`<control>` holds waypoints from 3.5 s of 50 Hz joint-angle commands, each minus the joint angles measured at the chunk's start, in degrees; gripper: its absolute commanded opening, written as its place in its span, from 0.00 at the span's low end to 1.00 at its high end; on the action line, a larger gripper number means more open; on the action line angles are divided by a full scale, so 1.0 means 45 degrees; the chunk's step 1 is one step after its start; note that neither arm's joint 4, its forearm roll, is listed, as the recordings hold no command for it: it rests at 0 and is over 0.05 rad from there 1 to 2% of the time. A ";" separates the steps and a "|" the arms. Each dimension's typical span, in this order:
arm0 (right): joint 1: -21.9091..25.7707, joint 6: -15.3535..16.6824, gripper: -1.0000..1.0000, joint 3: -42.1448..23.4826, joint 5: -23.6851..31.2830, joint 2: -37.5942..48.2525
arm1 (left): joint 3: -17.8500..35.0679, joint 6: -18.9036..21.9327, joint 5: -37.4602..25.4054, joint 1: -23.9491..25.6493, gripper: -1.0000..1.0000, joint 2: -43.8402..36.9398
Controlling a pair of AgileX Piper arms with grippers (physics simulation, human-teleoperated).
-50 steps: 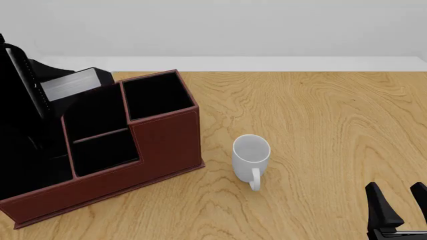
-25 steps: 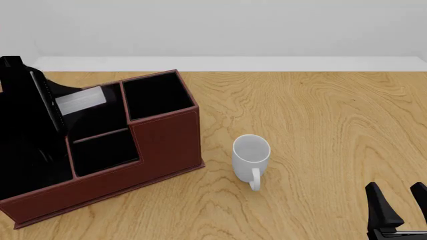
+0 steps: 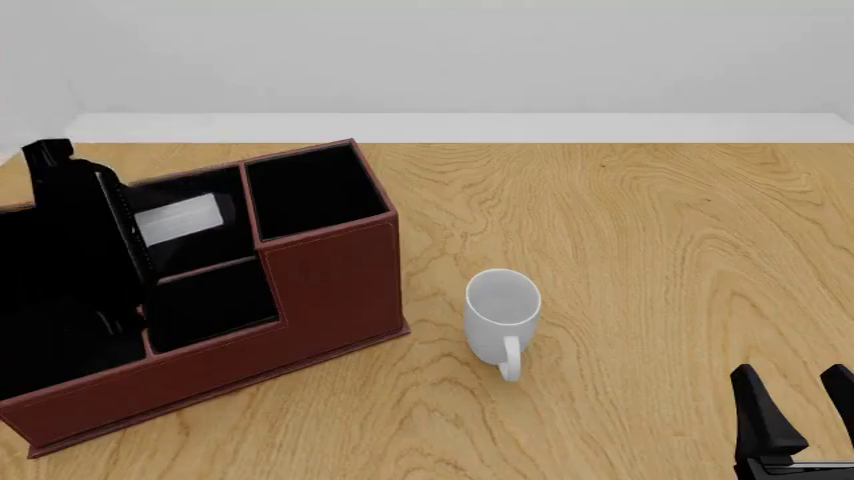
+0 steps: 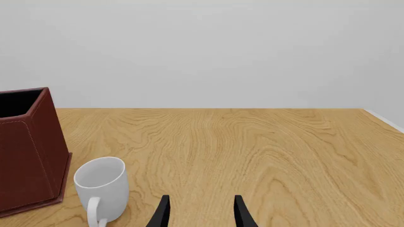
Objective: Pick up the book and place it in the front compartment of the caddy.
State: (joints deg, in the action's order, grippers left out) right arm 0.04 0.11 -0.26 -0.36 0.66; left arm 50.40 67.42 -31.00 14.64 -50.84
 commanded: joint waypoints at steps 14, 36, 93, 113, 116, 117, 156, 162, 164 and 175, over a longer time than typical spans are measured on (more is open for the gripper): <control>0.0000 0.0002 1.00 0.0000 -0.0001 0.0005 | -0.0285 0.0308 0.0874 -0.0150 0.00 -0.0409; 0.0000 0.0000 1.00 0.0000 -0.0001 0.0002 | -0.0969 0.0377 0.1675 -0.0231 0.00 -0.0795; 0.0000 0.0002 1.00 0.0000 0.0000 0.0001 | -0.1821 0.1394 0.4873 -0.1142 0.00 -0.3213; 0.0001 0.0003 1.00 0.0000 0.0000 -0.0001 | -0.2138 0.1778 0.6114 -0.1460 0.00 -0.4217; 0.0001 0.0002 1.00 0.0000 0.0000 0.0000 | -0.2144 0.1946 0.6234 -0.1591 0.00 -0.4373; -0.0001 0.0000 1.00 0.0000 0.0000 0.0000 | -0.2181 0.2126 0.6459 -0.1688 0.00 -0.4501; 0.0001 0.0002 1.00 0.0000 0.0000 0.0000 | -0.1762 0.2949 0.7808 -0.2726 0.00 -0.6090; 0.0001 0.0002 1.00 0.0000 -0.0001 0.0003 | -0.1529 0.2675 0.7426 -0.2655 1.00 -0.5896; 0.0000 0.0000 1.00 0.0000 0.0000 -0.0002 | -0.1477 0.2747 0.7443 -0.2713 1.00 -0.5939; -0.0002 0.0001 1.00 0.0000 0.0000 0.0001 | -0.1572 0.2918 0.7518 -0.2799 1.00 -0.5653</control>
State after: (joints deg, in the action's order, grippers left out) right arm 0.04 0.12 -0.26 -0.36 0.67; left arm 42.71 80.25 2.70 2.56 -76.71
